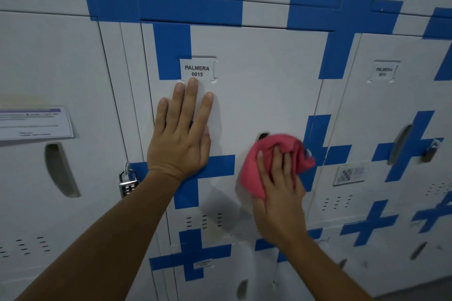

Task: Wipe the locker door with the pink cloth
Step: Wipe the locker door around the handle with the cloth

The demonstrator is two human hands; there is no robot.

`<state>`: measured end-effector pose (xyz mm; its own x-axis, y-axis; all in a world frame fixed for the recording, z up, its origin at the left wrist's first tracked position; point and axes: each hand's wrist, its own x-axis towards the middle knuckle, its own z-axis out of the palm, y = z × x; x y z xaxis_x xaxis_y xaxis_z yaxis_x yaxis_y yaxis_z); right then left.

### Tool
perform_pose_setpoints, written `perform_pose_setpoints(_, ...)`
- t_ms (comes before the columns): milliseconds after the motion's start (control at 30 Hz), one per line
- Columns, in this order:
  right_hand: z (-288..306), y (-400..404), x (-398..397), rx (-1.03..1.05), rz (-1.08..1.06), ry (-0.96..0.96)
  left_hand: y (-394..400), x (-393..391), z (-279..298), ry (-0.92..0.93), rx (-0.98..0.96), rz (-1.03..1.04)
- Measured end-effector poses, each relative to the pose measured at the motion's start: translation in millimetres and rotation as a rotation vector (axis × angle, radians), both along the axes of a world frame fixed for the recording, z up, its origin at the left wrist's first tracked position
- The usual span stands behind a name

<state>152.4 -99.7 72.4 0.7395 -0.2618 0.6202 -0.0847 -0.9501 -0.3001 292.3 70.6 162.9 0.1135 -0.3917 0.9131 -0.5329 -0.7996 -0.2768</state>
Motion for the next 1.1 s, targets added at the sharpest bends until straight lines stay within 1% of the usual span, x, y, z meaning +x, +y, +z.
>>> perform_pose_setpoints(67,-21,1,2,0.003,-0.030,0.058,0,0,0,0.008,0.002,0.000)
perform_pose_setpoints(100,-25,1,5,-0.002,-0.050,0.054,0,0,-1,0.011,0.003,0.001)
perform_pose_setpoints(267,6,0,23,0.010,-0.118,-0.005,0,1,0,0.024,0.002,0.006)
perform_pose_setpoints(433,17,17,23,0.184,-0.085,-0.028,0,2,-1,0.010,0.002,0.006)
perform_pose_setpoints(500,12,19,23,0.202,-0.076,-0.023,0,1,0,0.013,0.002,0.000)
perform_pose_setpoints(633,-16,16,13,0.106,-0.116,-0.010,0,-1,0,0.028,-0.002,0.002)
perform_pose_setpoints(800,-23,5,1,-0.121,-0.207,0.099,-1,0,1,0.016,-0.004,0.000)
perform_pose_setpoints(867,-23,11,1,-0.091,-0.222,0.120,0,0,0,0.016,-0.002,0.005)
perform_pose_setpoints(967,-18,22,5,0.045,-0.170,0.099,0,0,-1,0.011,-0.006,0.000)
perform_pose_setpoints(1033,-2,24,7,0.133,-0.134,0.113,0,0,0,0.007,-0.004,-0.003)
perform_pose_setpoints(1100,18,24,12,0.131,-0.148,0.072,0,0,-1,0.012,0.000,-0.006)
